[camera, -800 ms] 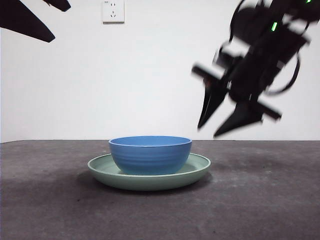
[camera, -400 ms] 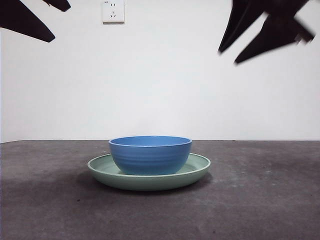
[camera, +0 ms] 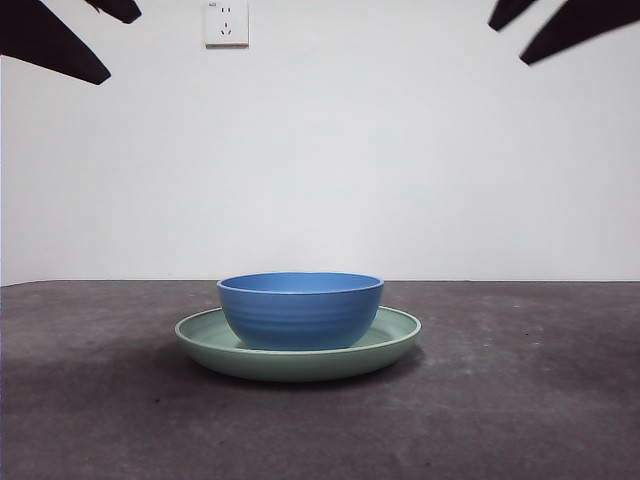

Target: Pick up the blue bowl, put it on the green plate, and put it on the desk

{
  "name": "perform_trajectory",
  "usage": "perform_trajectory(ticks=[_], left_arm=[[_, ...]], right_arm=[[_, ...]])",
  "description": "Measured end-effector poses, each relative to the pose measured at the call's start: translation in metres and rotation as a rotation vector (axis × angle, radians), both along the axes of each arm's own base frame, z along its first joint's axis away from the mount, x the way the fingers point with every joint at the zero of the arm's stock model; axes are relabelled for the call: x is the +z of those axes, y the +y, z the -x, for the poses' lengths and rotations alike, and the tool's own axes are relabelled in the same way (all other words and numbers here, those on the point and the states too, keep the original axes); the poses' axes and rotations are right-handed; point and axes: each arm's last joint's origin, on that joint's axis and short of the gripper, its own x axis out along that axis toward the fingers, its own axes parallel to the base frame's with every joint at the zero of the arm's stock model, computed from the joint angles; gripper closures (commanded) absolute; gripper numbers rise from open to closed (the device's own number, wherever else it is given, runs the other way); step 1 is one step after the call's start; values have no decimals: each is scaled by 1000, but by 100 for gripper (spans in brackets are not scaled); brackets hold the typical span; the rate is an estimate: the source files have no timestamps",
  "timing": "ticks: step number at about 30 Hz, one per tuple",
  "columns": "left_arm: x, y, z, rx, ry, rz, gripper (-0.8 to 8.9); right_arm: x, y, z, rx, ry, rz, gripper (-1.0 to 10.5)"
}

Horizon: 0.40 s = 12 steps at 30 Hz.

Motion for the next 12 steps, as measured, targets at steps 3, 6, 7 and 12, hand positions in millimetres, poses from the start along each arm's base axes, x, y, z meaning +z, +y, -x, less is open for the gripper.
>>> perform_trajectory(ticks=[3, 6, 7, 12], left_arm=[[0, 0, 0, 0, 0, 0, 564], [0, 0, 0, 0, 0, 0, 564], [0, 0, 0, 0, -1, 0, 564], [0, 0, 0, 0, -1, 0, 564]], right_arm=[[-17, 0, 9, 25, 18, 10, 763], [-31, -1, 16, 46, 25, 13, 763], [-33, -1, 18, 51, 18, 9, 763], [-29, -2, 21, 56, -23, -17, 763]])
